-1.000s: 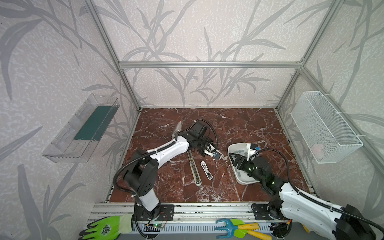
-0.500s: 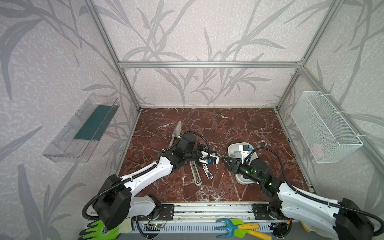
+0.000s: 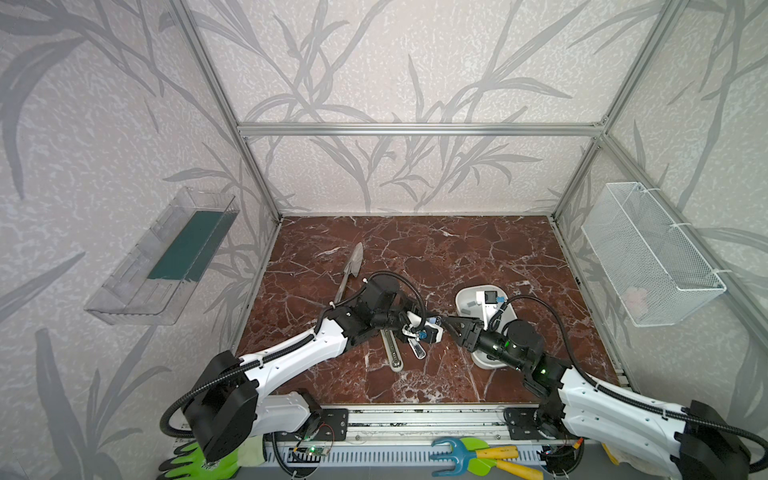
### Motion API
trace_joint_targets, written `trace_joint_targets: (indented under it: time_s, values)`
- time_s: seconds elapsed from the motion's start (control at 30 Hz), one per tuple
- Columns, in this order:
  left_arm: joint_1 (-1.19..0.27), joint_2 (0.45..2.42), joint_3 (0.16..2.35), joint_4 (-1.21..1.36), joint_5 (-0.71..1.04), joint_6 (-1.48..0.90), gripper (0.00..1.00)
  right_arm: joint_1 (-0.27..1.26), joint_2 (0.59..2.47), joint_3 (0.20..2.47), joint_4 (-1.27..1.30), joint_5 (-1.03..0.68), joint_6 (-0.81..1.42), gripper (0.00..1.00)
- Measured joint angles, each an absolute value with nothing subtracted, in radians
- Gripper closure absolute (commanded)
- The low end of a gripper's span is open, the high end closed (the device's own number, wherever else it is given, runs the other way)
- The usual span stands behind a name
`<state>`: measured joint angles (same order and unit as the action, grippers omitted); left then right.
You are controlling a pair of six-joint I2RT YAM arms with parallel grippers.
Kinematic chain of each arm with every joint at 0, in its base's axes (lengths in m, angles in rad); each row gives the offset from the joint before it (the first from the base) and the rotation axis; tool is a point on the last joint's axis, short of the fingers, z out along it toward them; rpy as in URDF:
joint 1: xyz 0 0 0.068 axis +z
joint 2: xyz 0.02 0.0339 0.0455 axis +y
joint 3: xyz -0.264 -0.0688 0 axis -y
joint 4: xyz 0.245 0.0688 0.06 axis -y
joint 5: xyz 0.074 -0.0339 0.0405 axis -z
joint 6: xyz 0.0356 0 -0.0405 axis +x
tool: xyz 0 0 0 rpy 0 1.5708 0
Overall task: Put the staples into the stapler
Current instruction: 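Bring the light-blue stapler toward the right gripper while the right gripper reaches in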
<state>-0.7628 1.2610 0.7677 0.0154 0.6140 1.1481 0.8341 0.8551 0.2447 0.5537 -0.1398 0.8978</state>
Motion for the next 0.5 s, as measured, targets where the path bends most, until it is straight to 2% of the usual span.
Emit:
trace_joint_targets:
  time_s: [0.5]
  values:
    - [-0.764, 1.227, 0.734, 0.026, 0.606, 1.151, 1.00, 0.863, 0.985, 0.247, 0.607, -0.139, 0.920, 0.64]
